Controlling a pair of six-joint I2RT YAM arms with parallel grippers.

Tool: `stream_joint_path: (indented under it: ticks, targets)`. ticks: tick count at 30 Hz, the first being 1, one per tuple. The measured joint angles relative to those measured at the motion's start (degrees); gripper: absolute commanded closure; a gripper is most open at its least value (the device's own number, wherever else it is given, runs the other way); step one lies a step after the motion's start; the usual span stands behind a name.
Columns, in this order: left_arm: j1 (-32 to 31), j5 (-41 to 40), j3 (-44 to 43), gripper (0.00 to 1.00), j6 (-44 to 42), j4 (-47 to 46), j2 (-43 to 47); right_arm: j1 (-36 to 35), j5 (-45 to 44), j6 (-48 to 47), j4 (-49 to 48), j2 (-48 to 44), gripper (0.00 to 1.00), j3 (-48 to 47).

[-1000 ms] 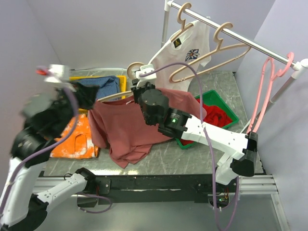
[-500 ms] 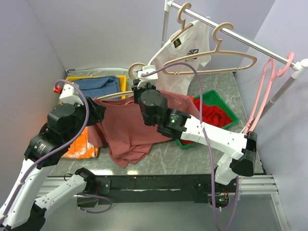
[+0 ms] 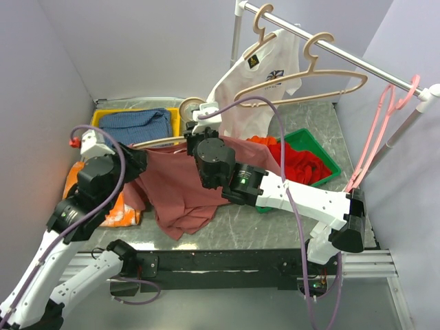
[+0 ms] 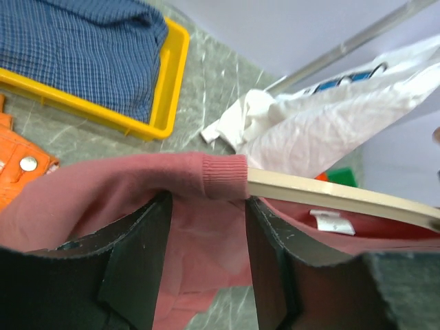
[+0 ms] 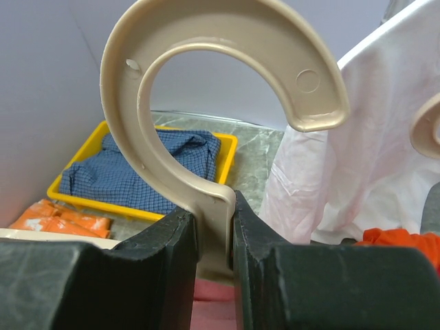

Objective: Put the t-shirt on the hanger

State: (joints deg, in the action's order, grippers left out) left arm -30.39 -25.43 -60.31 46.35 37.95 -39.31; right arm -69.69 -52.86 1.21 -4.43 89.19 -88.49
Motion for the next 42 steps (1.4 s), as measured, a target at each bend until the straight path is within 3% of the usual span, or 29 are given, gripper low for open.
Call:
stream_joint_path:
  ticks: [8,10,14,17,22,31,38,42]
  targets:
    - [0.0,-3.8,0.1,0.48,1.4,-0.9,2.8,-0.8,-0.9,-0.3,-1.3,0.0,1.00,0.0]
    - [0.0,-4.5,0.2,0.56,1.4,-0.8,2.5,-1.1,-1.2,-0.5,-1.5,0.1,1.00,0.0]
    - [0.0,-4.9,0.7,0.87,1.4,-1.6,1.6,-1.9,-1.7,-1.2,-1.7,0.2,1.00,-0.1]
    - [0.0,-4.6,1.2,0.99,0.0,-1.9,1.4,-2.4,-2.3,-2.6,-2.1,0.3,1.00,-0.1]
    - [0.0,-0.6,-1.5,0.99,-3.7,-1.3,-0.1,-2.6,-3.4,-4.2,-2.9,1.1,1.00,-1.0]
    - [0.0,11.7,-16.8,0.99,-13.4,-2.1,-6.1,-2.6,-2.1,-8.3,-0.3,6.1,1.00,-11.2]
    - [0.0,19.3,-27.1,0.99,-21.7,-11.3,-10.9,-2.8,2.0,-11.3,2.4,5.3,1.00,-19.1]
    - [0.1,27.5,-32.2,0.99,-24.3,-16.6,-14.9,-3.0,3.1,-13.3,2.2,4.0,1.00,-24.8]
